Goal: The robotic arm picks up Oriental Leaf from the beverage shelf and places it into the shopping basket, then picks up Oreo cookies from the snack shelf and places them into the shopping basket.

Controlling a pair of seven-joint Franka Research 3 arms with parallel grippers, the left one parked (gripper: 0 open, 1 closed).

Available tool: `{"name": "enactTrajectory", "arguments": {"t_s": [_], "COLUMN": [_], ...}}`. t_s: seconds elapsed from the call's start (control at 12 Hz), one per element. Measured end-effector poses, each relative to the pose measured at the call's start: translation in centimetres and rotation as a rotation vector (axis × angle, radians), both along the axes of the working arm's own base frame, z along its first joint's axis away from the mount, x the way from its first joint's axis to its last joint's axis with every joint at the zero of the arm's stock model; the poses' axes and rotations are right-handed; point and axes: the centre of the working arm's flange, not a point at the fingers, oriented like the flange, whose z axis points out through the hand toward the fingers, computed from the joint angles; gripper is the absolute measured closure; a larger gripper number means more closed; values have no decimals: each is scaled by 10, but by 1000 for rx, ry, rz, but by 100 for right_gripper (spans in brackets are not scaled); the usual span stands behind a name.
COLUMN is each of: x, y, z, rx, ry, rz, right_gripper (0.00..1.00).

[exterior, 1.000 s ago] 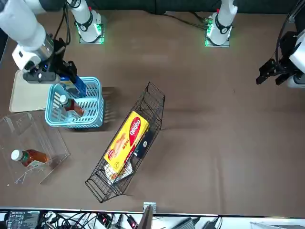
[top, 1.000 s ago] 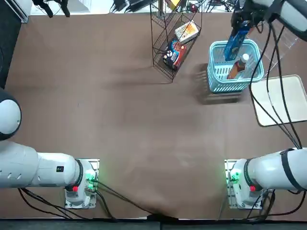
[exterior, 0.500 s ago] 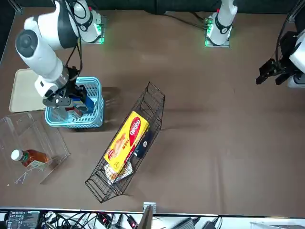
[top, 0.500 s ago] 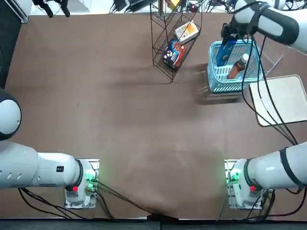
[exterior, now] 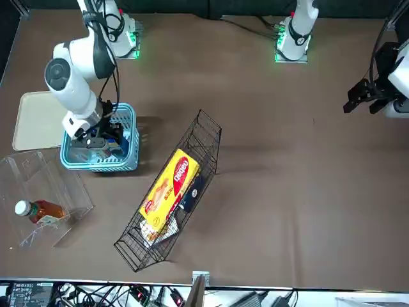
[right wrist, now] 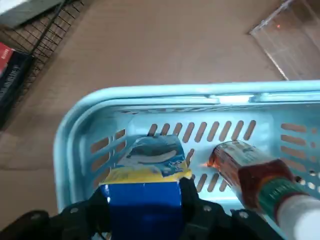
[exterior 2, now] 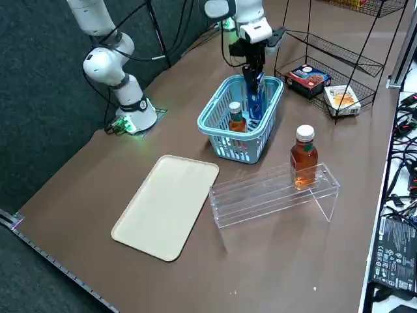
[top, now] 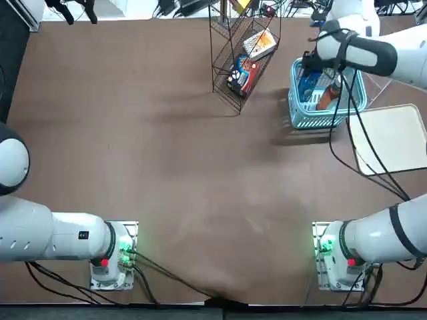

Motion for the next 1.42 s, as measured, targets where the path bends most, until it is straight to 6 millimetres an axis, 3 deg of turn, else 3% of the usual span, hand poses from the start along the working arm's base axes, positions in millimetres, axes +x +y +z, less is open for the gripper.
{"name": "enactTrajectory", "arguments": {"t_s": [0.25, 0.42, 0.75, 0.83, 1.08, 1.42], "x": [-5, -6, -4, -2, 7, 23], "y": [-1, -1, -2, -2, -1, 1], "z": [-37, -42, -39, -35, -6, 80], "rx": [4, 3, 5, 5, -3, -20], "ry": [-8, -2, -9, -12, 14, 68], "rz": [3, 3, 0, 0, -4, -11], "right_gripper": [44, 44, 4, 0, 0, 0]}}
